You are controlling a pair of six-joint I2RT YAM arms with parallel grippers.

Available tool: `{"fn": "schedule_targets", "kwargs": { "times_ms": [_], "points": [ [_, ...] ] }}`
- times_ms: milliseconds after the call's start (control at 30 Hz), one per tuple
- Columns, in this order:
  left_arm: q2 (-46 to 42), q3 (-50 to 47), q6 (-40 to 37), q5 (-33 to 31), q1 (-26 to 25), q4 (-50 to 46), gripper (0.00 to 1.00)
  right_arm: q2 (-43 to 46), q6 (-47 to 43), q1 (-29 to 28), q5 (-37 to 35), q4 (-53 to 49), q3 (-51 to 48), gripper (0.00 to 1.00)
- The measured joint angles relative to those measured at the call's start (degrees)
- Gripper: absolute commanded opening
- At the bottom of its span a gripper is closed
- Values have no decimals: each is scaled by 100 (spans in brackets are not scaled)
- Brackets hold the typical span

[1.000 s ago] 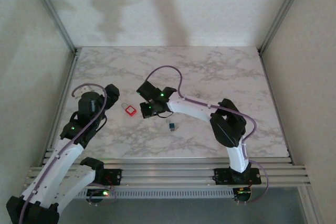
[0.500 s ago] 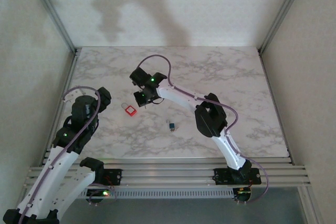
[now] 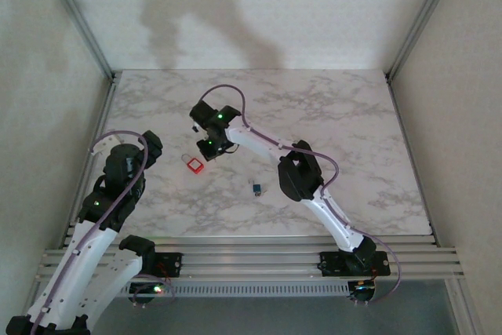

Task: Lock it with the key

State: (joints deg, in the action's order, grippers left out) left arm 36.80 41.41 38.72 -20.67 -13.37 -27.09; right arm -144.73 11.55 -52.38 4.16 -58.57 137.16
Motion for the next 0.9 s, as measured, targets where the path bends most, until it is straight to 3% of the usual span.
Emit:
{"fn": "schedule_targets", "kwargs": {
  "times_ms": [900],
  "points": [
    [0,-28,-76,72,186,7,100,-601,-197,0,702,-105,544,6]
  ]
}}
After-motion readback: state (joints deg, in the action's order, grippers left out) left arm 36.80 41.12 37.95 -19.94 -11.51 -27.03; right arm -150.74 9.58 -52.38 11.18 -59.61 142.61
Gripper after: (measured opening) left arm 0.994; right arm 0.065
